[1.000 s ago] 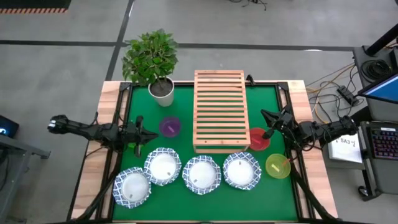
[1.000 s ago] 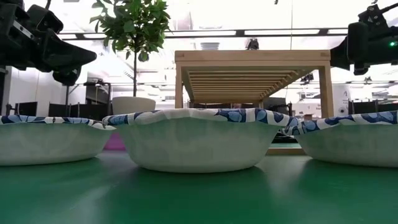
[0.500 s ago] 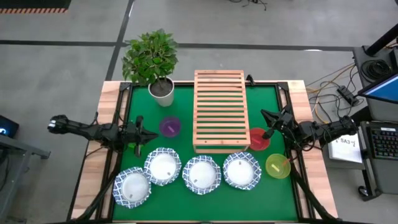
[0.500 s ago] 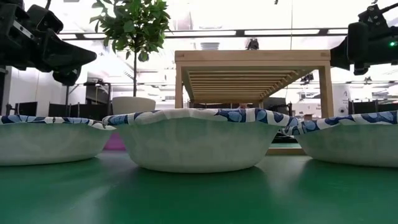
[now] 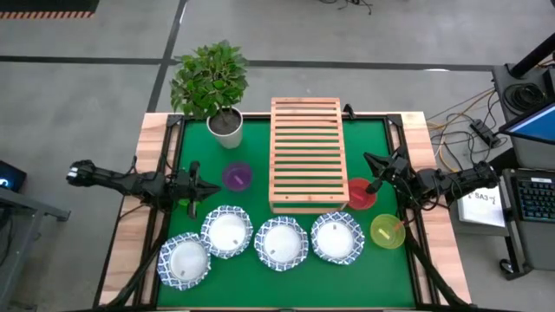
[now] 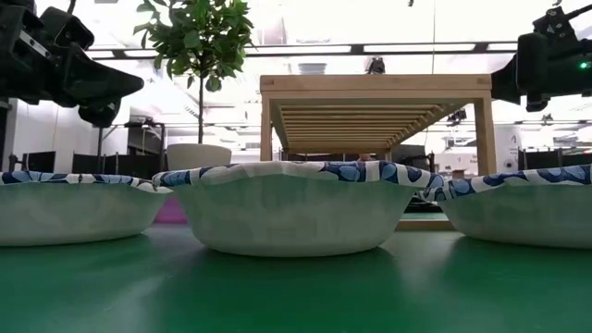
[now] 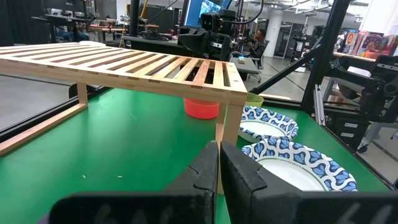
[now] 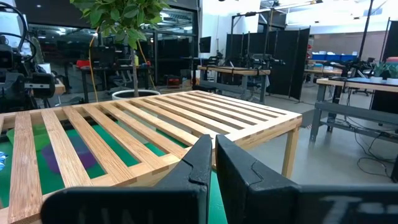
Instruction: Place and stack bowls onto a shelf
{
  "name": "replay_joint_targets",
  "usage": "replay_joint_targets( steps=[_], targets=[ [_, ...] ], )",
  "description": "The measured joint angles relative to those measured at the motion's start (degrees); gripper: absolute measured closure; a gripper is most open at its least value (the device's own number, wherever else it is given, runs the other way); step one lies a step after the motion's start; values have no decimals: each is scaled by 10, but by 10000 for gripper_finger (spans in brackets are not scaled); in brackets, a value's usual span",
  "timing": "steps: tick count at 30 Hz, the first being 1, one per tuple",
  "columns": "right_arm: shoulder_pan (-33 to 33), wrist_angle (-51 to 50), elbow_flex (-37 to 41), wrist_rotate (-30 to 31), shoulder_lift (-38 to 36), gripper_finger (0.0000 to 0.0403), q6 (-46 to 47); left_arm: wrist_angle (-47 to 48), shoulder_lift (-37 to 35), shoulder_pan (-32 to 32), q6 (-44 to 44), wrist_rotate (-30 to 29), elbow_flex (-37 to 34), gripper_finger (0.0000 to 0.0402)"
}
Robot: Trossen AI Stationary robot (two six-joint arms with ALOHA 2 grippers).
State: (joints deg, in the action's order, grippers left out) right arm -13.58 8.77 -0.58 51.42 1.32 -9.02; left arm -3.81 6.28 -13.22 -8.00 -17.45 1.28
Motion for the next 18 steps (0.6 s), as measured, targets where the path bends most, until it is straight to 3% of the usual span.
replay_joint_targets(
  steps=[6,10,12,18],
  targets=[
    [0,0,0,0,0,390,0,-15,0,0,-17,0,0,402],
    [0,0,0,0,0,390,0,-100,1,-1,-187,-1,0,402],
    [0,0,0,0,0,390,1,-147,3,-1,-226,-2,0,402],
    [0,2,0,-9,0,390,56,-319,37,-1,-197,-1,0,402]
  ],
)
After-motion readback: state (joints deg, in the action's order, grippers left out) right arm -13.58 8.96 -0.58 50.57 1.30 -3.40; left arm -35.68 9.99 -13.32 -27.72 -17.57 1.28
